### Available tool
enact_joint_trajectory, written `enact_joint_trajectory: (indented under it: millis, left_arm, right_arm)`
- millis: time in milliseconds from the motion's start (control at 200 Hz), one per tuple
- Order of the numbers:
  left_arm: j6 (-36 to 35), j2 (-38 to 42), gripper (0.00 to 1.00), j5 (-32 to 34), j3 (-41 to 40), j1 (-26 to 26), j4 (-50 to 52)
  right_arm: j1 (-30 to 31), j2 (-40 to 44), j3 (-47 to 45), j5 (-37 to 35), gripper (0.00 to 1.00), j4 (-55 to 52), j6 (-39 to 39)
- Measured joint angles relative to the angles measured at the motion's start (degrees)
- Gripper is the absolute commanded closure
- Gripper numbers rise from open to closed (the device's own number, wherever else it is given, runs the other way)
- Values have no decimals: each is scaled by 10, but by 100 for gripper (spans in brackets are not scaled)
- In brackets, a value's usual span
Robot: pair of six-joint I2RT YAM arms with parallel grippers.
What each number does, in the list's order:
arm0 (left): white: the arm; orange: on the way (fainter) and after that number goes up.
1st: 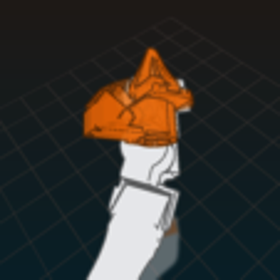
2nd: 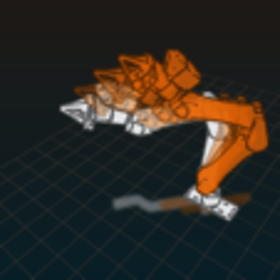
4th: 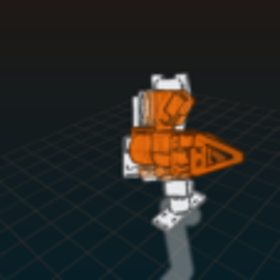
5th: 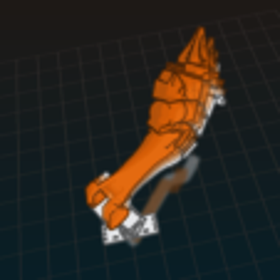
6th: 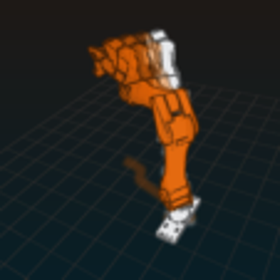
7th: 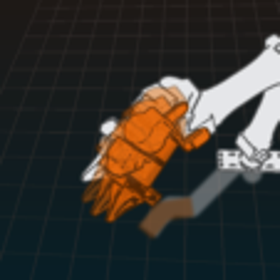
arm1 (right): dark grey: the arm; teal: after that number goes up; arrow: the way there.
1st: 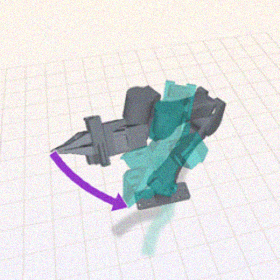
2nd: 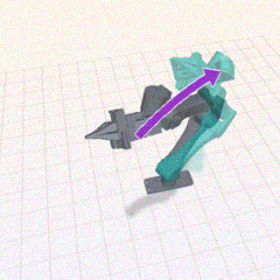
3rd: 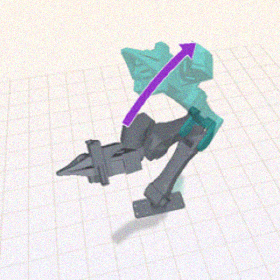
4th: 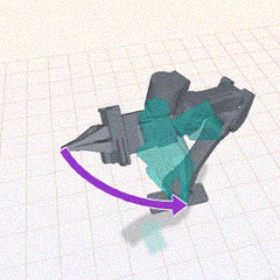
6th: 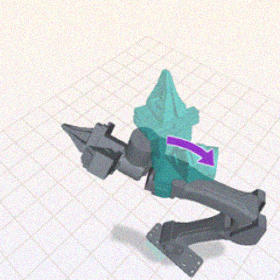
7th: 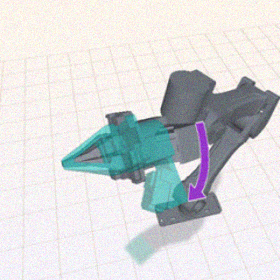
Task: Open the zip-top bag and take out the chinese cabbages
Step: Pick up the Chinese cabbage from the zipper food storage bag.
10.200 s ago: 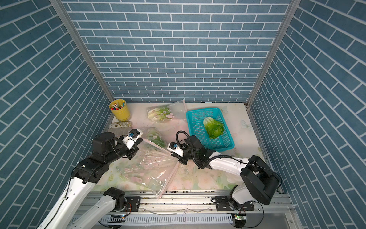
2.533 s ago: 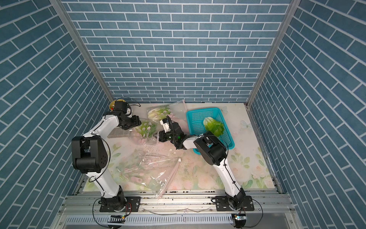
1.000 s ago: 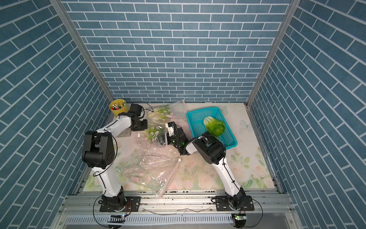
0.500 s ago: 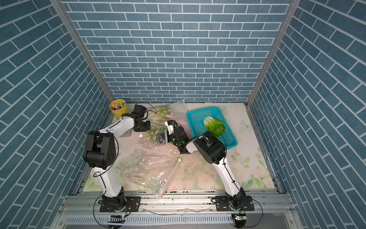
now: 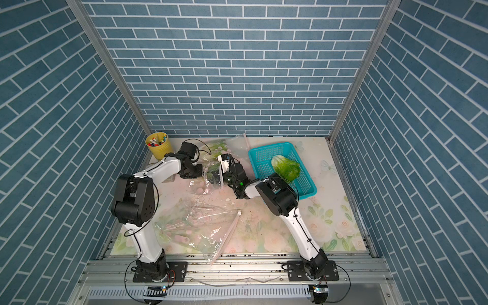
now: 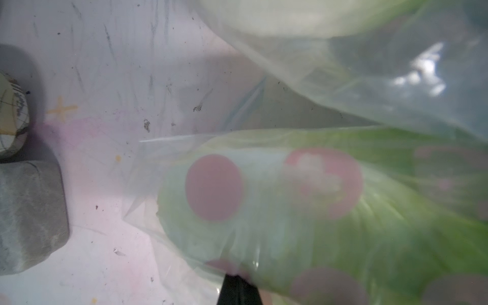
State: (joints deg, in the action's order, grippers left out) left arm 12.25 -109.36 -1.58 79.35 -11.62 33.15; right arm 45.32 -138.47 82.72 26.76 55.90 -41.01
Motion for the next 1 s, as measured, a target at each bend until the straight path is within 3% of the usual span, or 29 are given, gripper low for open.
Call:
enact_joint_trajectory:
  millis: [110,260,335,365,430,510,645,815,1000]
  left_arm:
    - [2,4,100,-2,-4,0,0]
    - [4,5,100,-4,-8,0,-1]
    - [7,11,100,-2,-15,0,-3]
    - [8,16,91,0,-19,0,-4]
    - [11,31,43,3,-33,-2,-3]
    - [22,69,1,5,-65,-3,-2]
    - [62,198,0,-4,-159,10,-15]
    - [142,393,0,-64,-283,54,-59]
    - [238,466,0,-154,-374,64,-122]
  right_arm:
    - [0,-6,9,0,52,-18,-10]
    - [-1,-11,14,8,100,-22,-25]
    - [-1,-10,13,9,100,-16,-30]
    - [-1,-10,9,9,100,-12,-31]
    - [-1,-3,-8,7,100,-2,-31]
    - [-3,15,-37,6,100,5,-31]
    - [-7,57,-90,7,100,6,-24]
    - [-9,89,-124,14,100,4,-22]
    - [-10,112,-143,28,100,7,-25]
